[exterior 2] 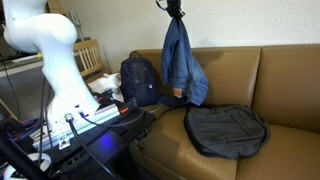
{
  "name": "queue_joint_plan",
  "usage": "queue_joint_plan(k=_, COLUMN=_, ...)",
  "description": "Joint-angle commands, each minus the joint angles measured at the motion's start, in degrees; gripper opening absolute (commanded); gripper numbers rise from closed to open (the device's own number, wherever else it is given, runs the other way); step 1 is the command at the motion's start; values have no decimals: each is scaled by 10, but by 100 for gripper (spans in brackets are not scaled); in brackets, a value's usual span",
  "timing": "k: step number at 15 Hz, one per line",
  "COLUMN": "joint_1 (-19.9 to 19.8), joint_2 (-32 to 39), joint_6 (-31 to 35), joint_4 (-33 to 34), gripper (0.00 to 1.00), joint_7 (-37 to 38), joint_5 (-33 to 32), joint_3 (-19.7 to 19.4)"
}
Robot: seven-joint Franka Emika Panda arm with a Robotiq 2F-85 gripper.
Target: Arrange the cloth and the bags on the table
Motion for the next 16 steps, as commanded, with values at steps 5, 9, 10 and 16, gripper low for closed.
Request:
queue_joint_plan(k=5, joint_1=-223, joint_2=-6, joint_6=-165, joint_4=56, gripper=2, joint_7=114, joint_5=99, joint_3=240)
queue_joint_plan(k=9, joint_1=-284, joint_2=77, joint_6=-92, joint_4=7, gripper=2, joint_7=68, joint_5=183, joint_3=286)
queue_joint_plan(k=10, joint_1=-292, joint_2=104, joint_6=-52, joint_4=1, gripper=2, joint_7=23, joint_5=197, joint_3=292)
queue_joint_plan(k=16, joint_1=-316, joint_2=259, joint_6=111, joint_4=27, gripper=2, joint_7=-110, joint_5=234, joint_3=307)
